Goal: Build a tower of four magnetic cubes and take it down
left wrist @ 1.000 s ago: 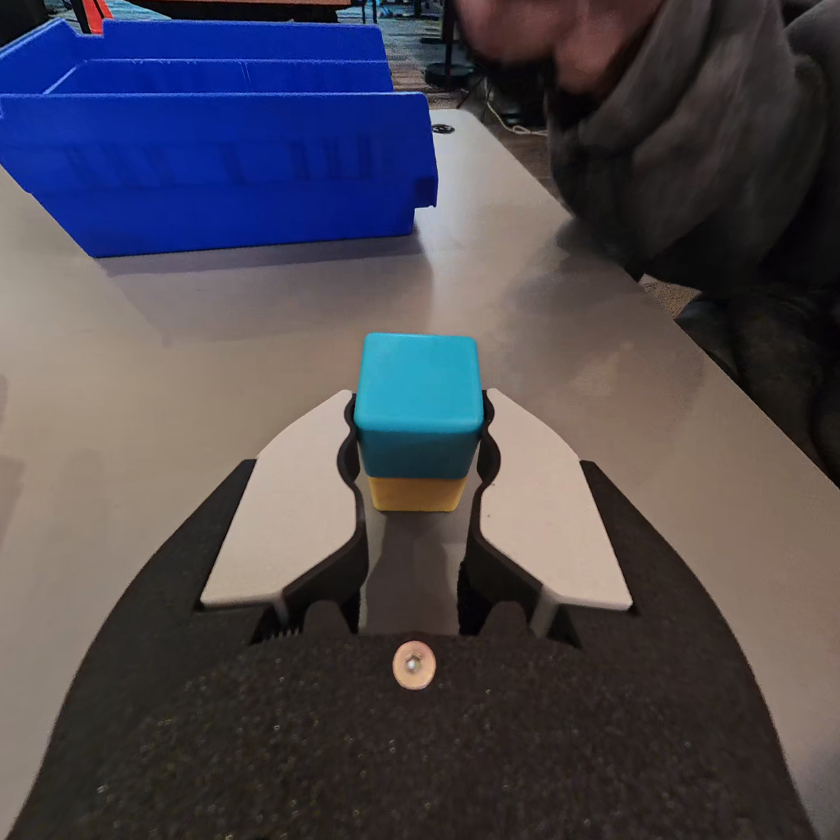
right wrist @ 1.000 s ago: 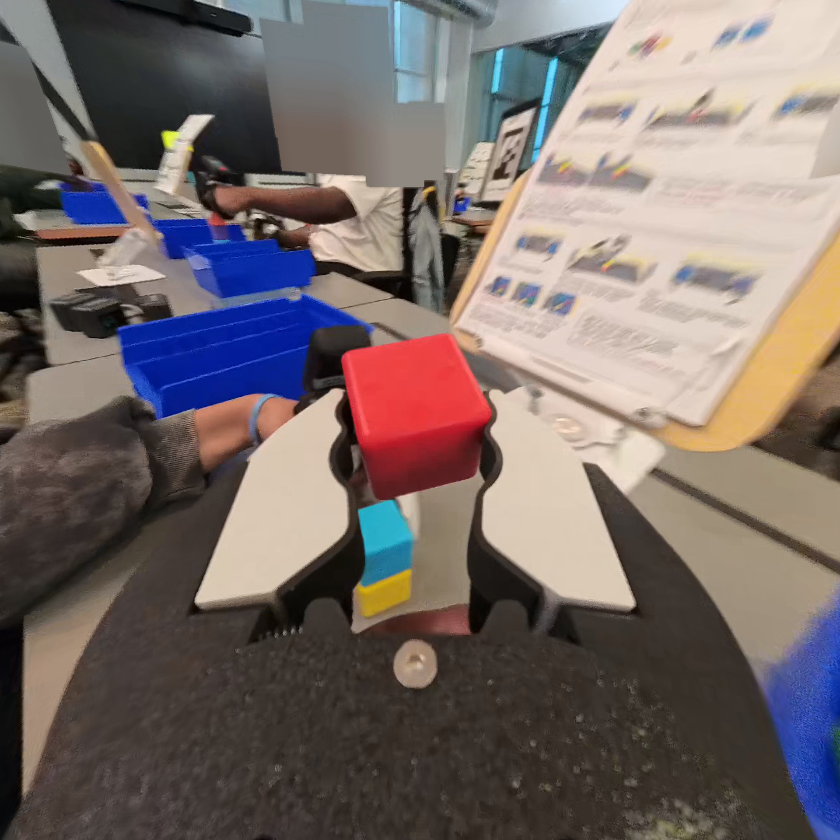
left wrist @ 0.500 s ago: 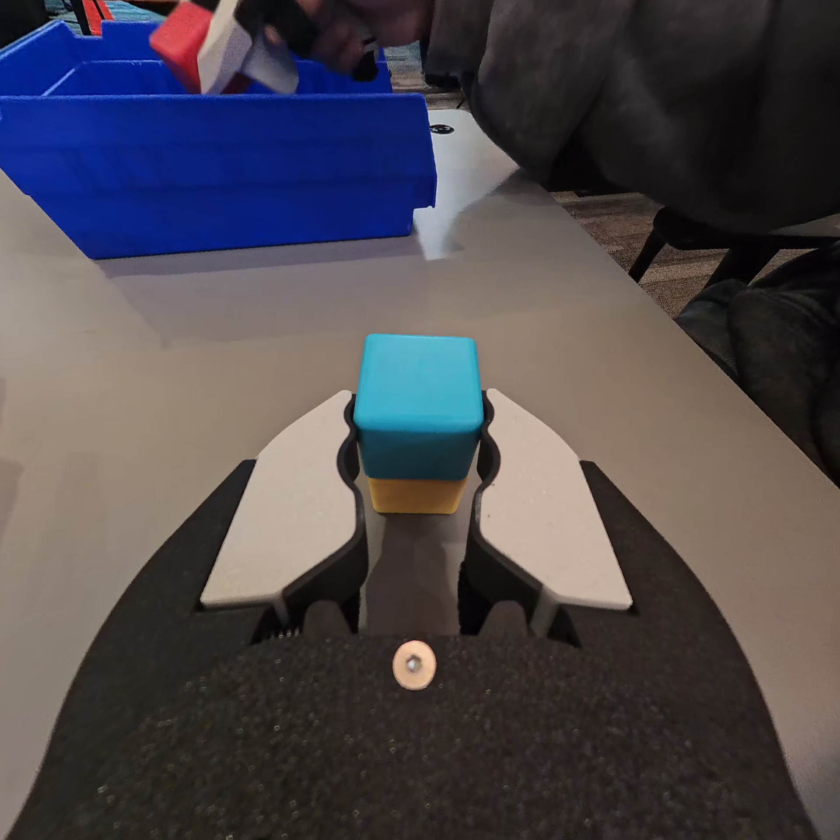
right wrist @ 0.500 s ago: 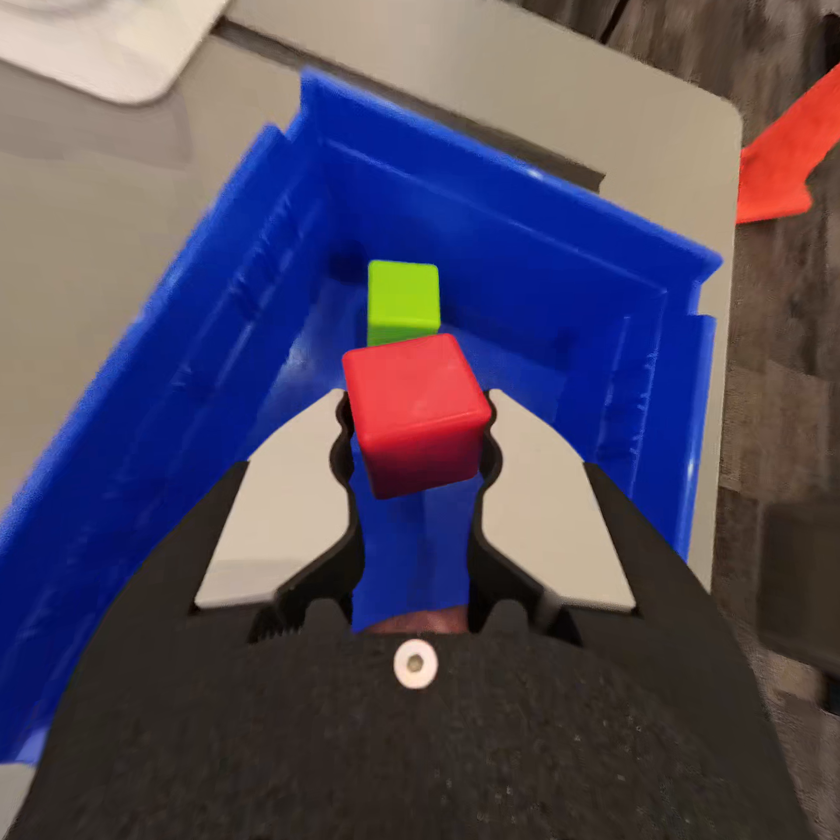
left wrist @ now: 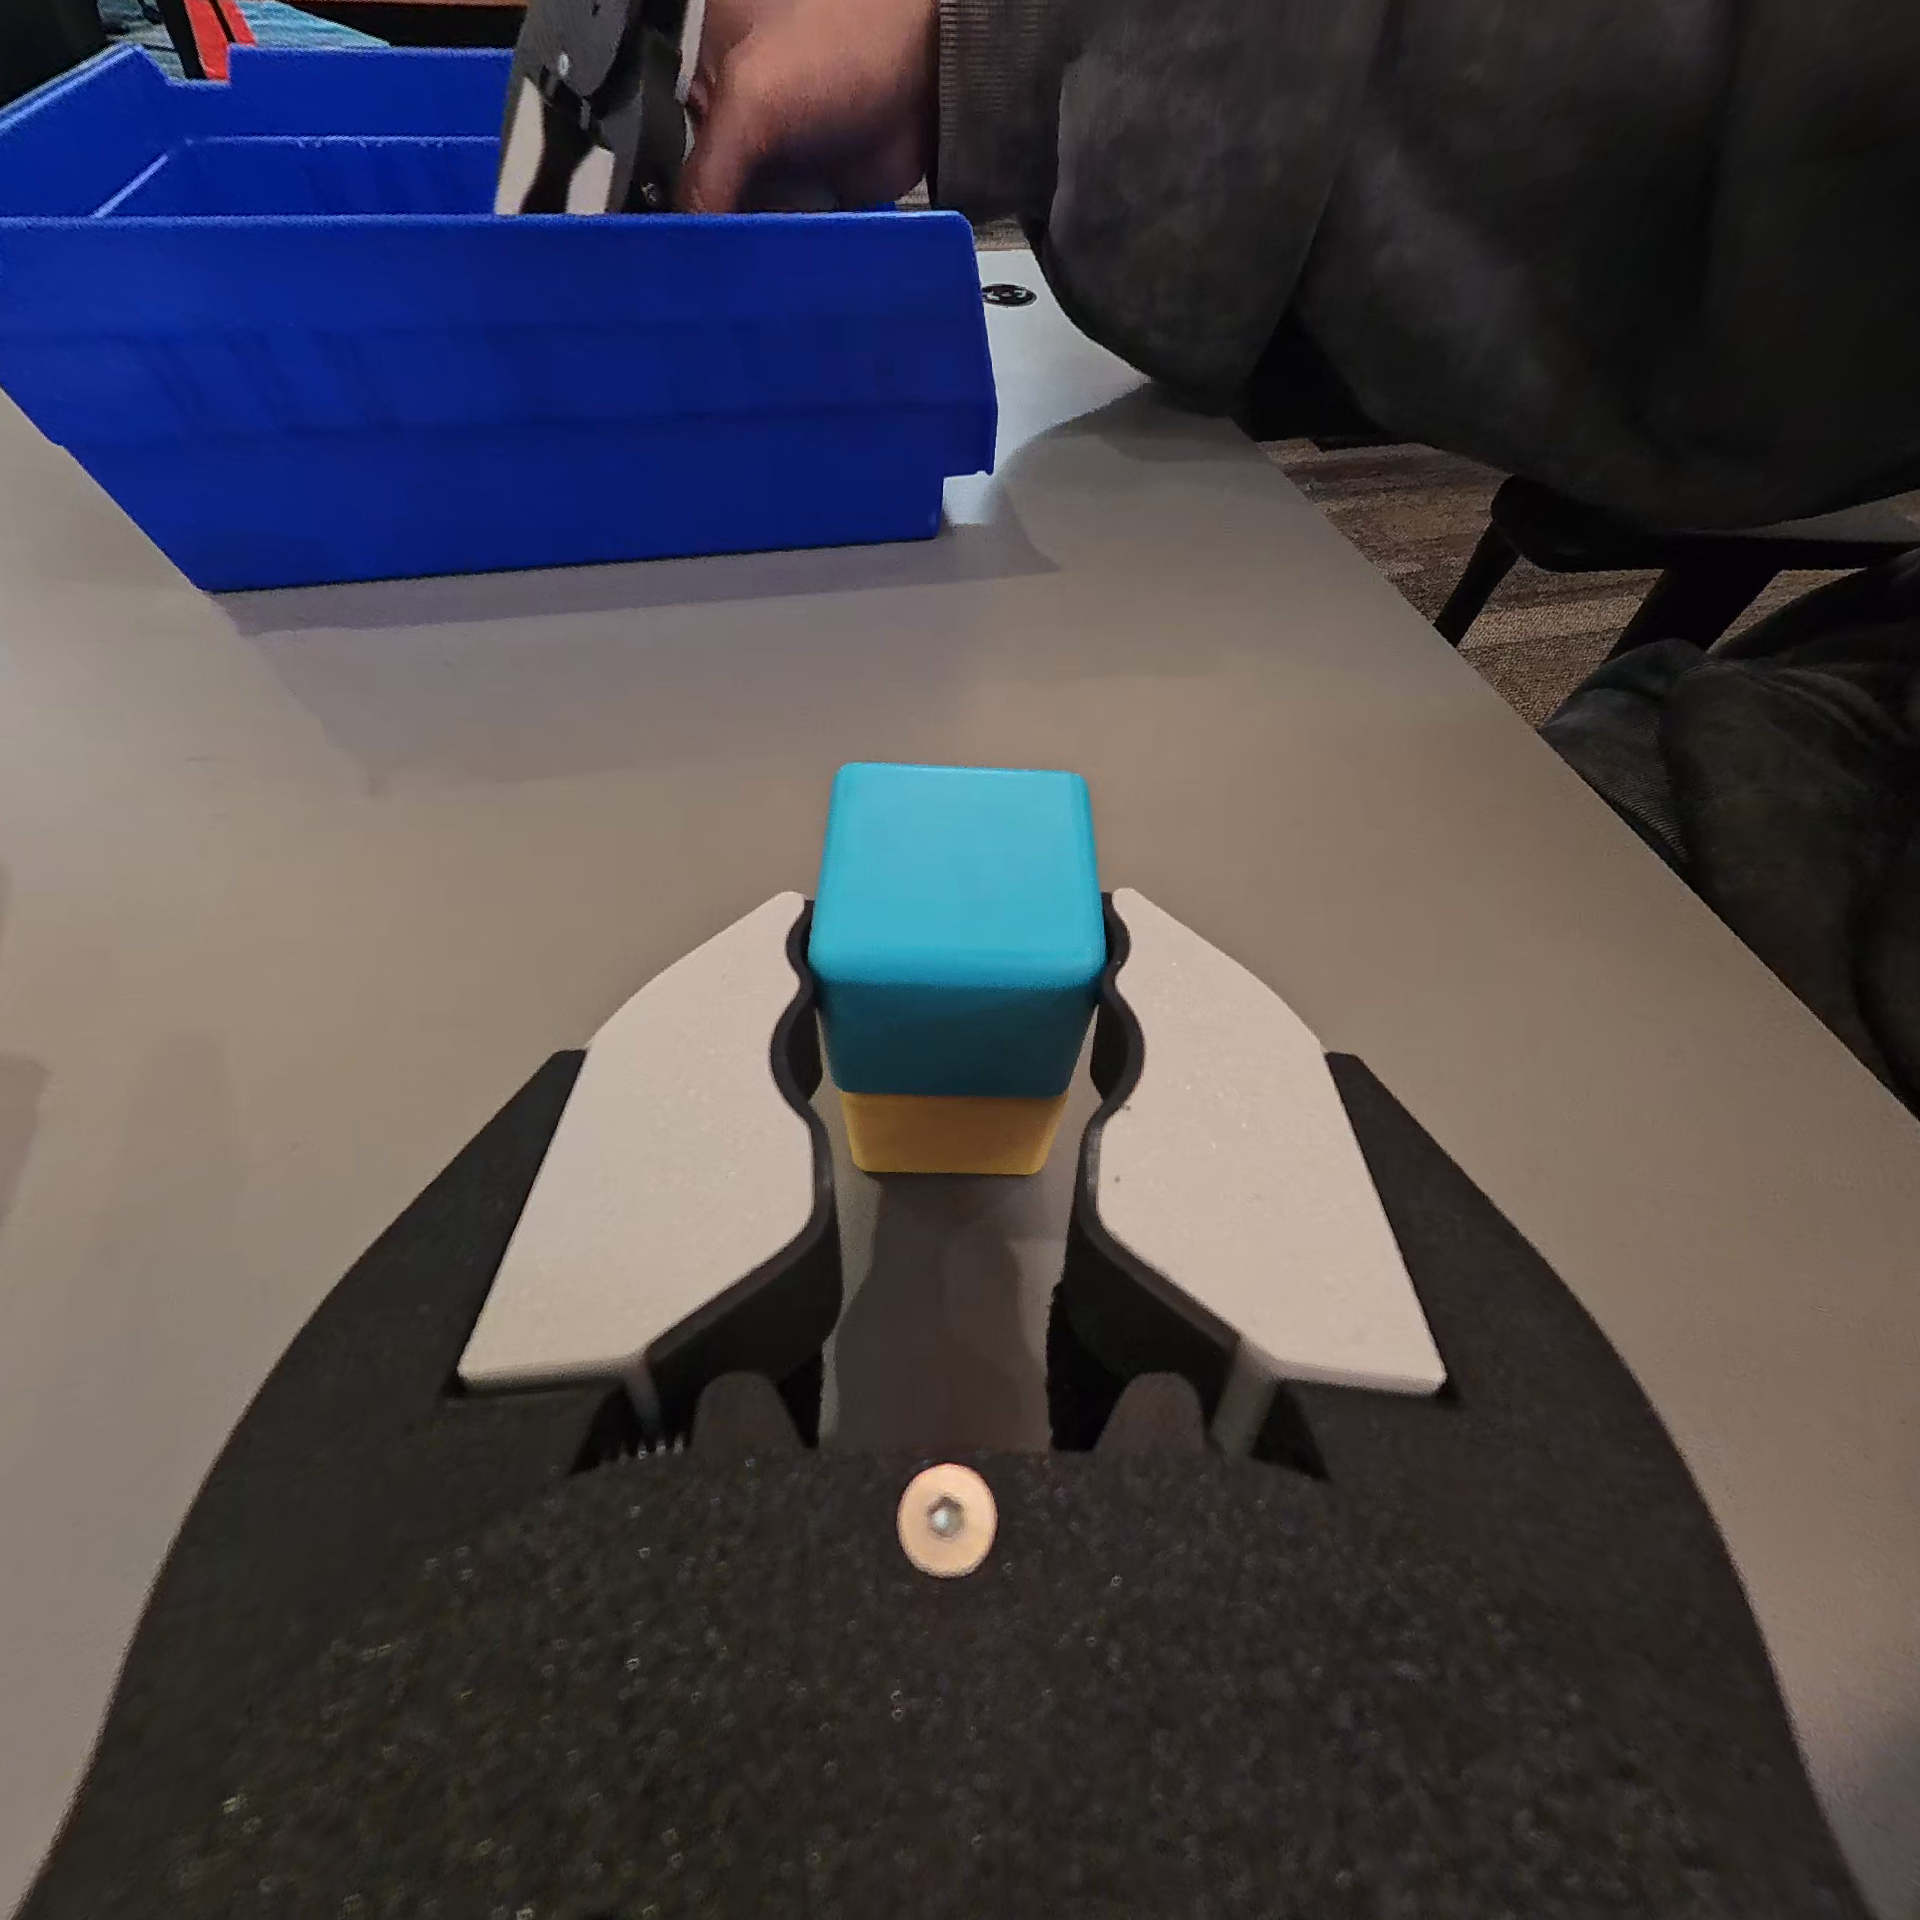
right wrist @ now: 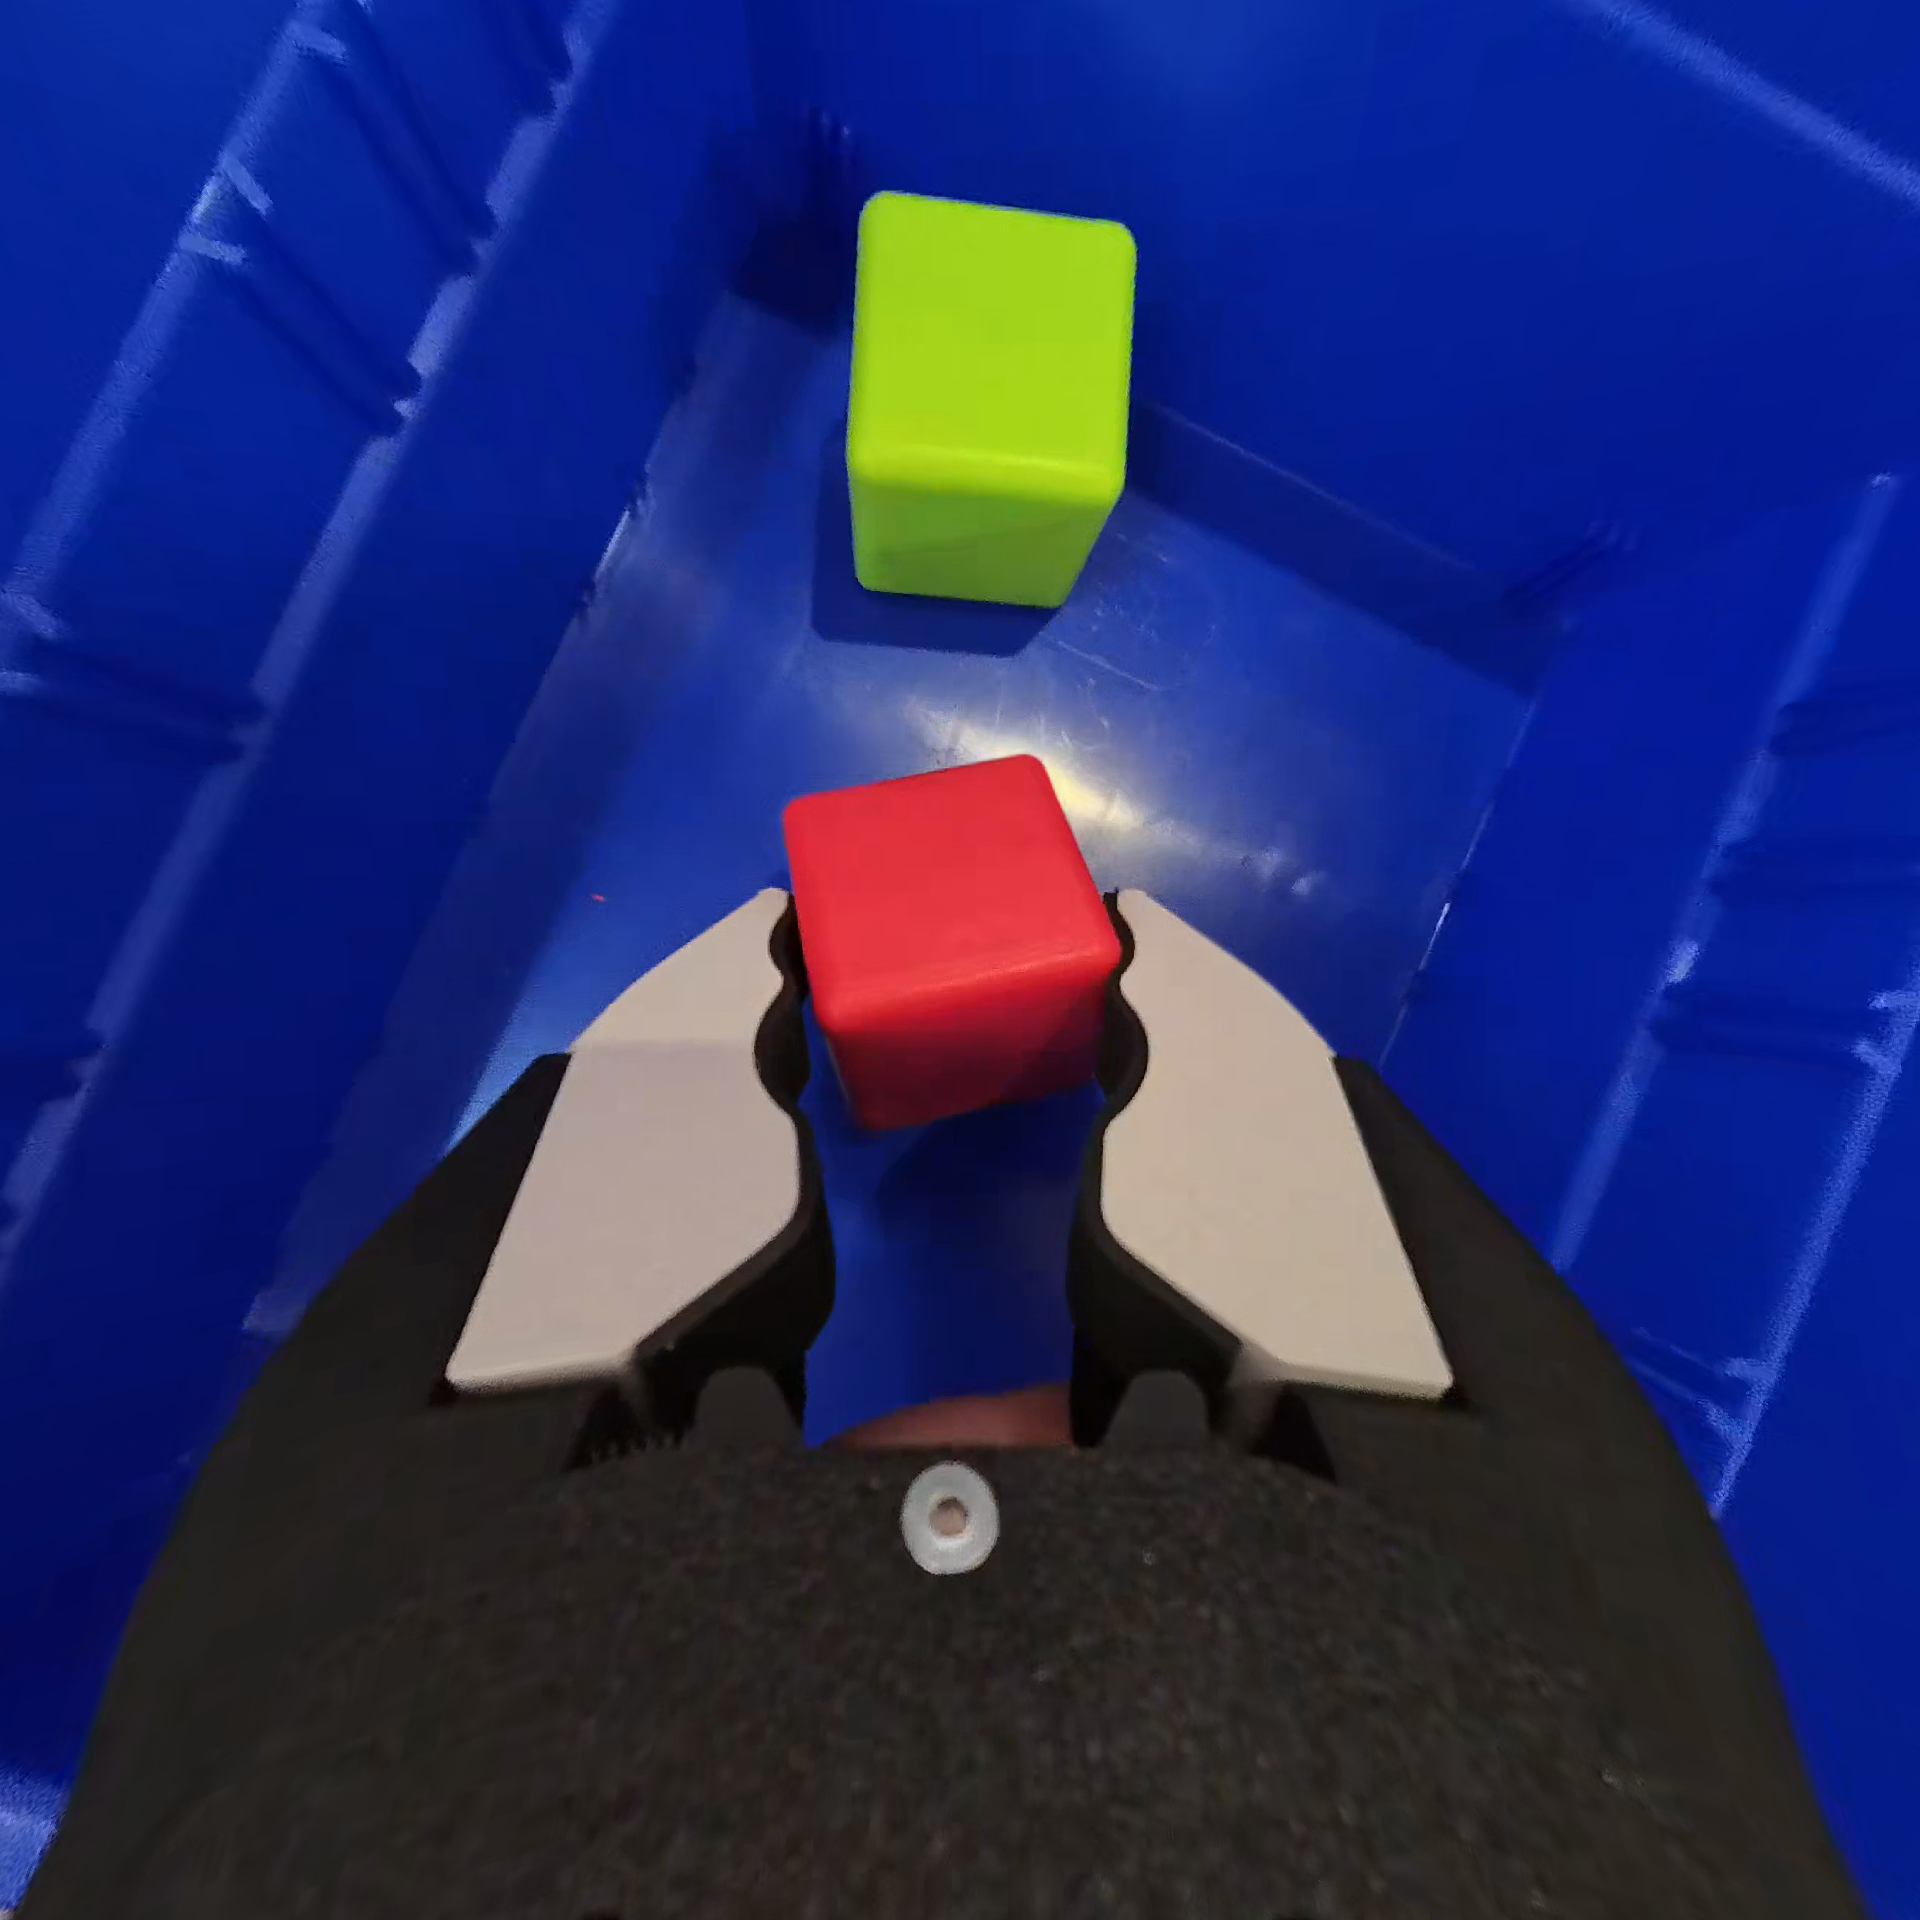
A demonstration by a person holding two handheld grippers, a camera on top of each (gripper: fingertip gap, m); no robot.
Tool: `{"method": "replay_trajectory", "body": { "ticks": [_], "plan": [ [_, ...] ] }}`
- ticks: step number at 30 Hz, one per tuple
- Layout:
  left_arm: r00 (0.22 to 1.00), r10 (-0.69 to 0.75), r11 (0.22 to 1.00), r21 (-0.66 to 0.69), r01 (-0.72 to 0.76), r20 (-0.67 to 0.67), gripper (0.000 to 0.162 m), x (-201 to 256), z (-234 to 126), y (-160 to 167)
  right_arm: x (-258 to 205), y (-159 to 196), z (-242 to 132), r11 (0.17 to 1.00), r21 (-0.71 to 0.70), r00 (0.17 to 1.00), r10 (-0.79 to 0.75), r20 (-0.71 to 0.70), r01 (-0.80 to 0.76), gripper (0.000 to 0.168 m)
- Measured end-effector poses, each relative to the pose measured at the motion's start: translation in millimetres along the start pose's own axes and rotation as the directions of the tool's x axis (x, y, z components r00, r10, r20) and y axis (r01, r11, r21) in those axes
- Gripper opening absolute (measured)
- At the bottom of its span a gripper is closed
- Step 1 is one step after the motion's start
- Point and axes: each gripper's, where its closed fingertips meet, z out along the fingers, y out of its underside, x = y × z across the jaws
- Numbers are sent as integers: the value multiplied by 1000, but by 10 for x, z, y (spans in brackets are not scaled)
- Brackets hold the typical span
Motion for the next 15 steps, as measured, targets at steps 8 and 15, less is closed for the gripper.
{"method": "replay_trajectory", "body": {
  "ticks": [8,15],
  "plan": [
    [1000,1,1000,0,-1,1,49,0,-1,-1,-14,137,-60,983,-88,987,162,16,-160,54],
    [1000,0,1000,0,0,2,49,7,2,-1,-28,95,-232,981,2,981,194,-17,-194,64]
  ]
}}
